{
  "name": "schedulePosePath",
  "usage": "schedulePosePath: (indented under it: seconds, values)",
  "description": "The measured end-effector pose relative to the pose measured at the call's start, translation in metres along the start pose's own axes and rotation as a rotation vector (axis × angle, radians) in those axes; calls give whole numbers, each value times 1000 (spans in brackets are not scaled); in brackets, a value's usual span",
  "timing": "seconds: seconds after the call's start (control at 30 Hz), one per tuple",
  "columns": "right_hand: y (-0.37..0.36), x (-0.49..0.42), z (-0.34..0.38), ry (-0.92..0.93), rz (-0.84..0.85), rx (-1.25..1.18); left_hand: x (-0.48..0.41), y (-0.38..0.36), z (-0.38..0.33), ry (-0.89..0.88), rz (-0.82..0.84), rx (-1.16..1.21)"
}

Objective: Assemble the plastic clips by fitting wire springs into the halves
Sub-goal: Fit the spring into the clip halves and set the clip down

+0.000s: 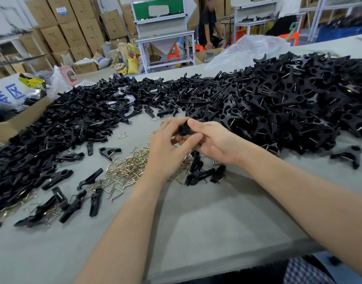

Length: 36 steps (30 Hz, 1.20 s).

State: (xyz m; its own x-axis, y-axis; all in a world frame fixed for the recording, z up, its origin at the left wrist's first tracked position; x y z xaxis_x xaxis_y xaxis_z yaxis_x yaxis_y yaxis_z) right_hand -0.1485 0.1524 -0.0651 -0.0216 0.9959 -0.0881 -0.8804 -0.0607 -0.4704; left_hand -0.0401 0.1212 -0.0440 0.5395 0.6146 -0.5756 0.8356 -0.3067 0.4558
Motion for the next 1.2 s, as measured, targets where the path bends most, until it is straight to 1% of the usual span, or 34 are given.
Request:
schedulePosePath:
  seconds: [0.1,0.3,0.77,0.87,0.97,1.1,1.2]
  values:
    - [0,1,0,-22,4,-38,0,-2,1,11,2,21]
    - [3,1,1,-11,-2,-54,0,-3,2,7,-9,35]
    - [4,4,0,-74,71,-164,1,-2,-2,-41,-18,9]
    - [4,5,1,-66,71,-138,2,-2,-2,-61,-29,5]
    - [3,7,6,-23,66,-56,1,-4,-2,-64,-10,-22]
    - [5,8,10,29,-5,58,0,-7,-2,-9,39,-22]
    - [2,8,10,55,-4,109,0,-9,-2,50,52,38]
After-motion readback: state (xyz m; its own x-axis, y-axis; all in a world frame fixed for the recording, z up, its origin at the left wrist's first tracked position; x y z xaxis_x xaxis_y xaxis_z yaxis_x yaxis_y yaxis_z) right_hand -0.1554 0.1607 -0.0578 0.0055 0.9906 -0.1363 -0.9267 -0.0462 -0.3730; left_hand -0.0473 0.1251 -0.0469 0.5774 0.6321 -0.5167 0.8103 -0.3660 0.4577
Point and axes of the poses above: each hand's wrist, its own x-axis away from the middle knuckle, its own y-axis out of the back of the hand, z = x × y, the point moved 5 cm from there along -x, towards the middle knuckle, and after that the axes turned 1 degree about -x, right-handed, at the moved point
